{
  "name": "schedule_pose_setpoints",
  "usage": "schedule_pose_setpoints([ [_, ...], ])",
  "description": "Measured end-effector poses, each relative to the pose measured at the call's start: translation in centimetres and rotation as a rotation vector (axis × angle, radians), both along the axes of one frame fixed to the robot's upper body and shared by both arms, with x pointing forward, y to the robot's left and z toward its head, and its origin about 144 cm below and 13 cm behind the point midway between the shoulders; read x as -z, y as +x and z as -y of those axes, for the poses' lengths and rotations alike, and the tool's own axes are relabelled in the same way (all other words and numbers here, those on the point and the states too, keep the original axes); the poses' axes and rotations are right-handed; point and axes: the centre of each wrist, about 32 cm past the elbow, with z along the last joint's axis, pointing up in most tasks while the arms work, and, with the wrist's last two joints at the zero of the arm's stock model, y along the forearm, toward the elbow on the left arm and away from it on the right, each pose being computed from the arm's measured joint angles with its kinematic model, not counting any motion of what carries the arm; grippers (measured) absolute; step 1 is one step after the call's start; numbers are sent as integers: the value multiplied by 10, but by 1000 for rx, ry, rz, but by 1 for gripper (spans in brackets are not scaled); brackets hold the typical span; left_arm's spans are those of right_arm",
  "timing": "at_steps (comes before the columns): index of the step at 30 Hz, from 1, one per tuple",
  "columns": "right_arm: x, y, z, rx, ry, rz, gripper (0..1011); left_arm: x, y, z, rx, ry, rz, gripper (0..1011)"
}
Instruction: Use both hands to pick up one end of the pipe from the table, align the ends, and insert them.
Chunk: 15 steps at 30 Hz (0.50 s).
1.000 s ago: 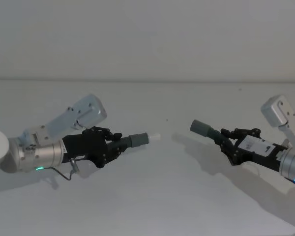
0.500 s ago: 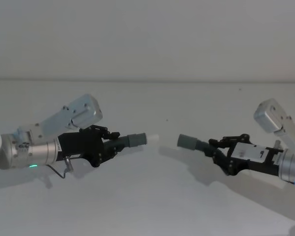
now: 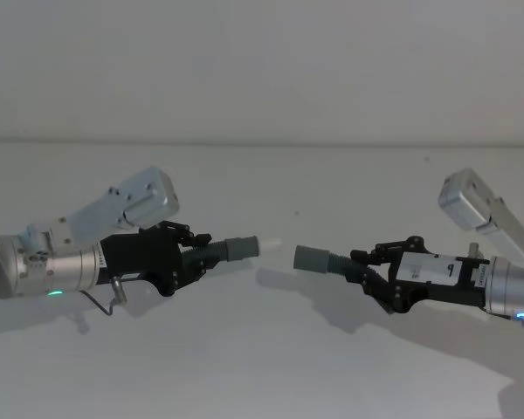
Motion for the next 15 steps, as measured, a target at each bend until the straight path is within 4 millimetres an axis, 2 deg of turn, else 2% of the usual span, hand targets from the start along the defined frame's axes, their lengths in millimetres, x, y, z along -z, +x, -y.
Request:
schedule_pose_setpoints([
  [15,-3,7,-1,-9,-10,-3,259,0,0,-1,4,2,2,302],
])
